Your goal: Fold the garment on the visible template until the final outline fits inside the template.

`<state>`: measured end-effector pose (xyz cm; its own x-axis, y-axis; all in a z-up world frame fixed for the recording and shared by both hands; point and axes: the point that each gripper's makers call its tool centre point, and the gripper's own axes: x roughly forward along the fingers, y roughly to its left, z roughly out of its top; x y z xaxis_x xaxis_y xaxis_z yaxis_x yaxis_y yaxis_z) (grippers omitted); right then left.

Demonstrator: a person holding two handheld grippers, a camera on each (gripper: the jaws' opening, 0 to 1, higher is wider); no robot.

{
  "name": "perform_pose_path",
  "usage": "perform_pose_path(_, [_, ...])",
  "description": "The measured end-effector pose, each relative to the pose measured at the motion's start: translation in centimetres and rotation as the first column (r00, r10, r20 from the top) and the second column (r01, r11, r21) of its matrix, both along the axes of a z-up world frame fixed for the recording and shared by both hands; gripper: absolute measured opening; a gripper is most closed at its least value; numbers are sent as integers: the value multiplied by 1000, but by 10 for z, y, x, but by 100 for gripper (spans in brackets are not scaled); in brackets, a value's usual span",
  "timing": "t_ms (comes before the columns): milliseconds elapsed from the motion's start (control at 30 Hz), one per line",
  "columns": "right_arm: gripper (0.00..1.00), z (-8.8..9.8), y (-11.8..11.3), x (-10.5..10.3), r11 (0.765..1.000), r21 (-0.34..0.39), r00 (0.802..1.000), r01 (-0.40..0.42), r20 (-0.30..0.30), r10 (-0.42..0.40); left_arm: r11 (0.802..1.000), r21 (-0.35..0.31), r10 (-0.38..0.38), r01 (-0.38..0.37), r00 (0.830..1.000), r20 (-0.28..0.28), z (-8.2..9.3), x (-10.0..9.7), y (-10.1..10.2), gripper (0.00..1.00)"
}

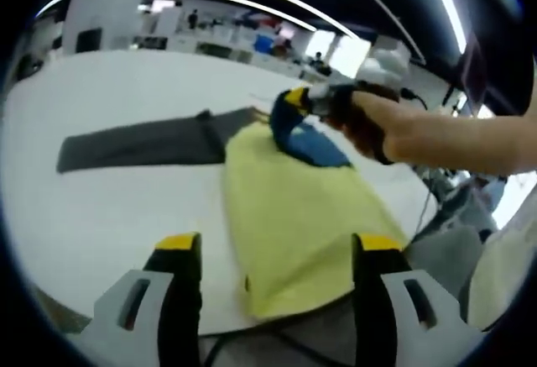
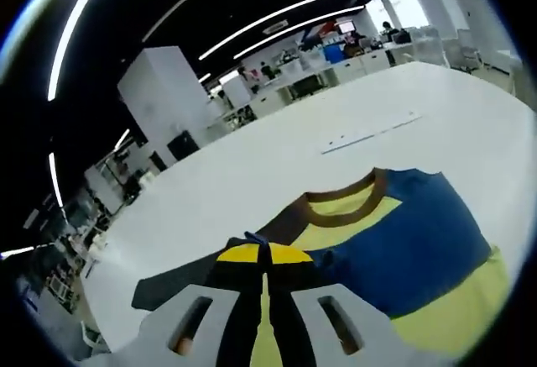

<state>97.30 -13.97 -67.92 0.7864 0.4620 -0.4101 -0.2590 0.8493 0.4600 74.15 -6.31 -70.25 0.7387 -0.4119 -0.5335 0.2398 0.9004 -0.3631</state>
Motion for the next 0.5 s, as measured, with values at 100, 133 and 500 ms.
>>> perform_pose_path(100, [2,-1,11,-4,999,-18,999,-33,19,34,1000,-2,-1,1,1000,-3,-1,0,0,69])
perform_pose_path(133, [2,-1,13,-5,999,-18,999,-36,19,36,1000,-1,-3,3,1000,-6,-1,0,0,69])
perform_pose_path(500, [4,5,47,-19,986,108,992,-126,13,125,1000,2,-10,10,1000,-11,-3,-1,-1,69])
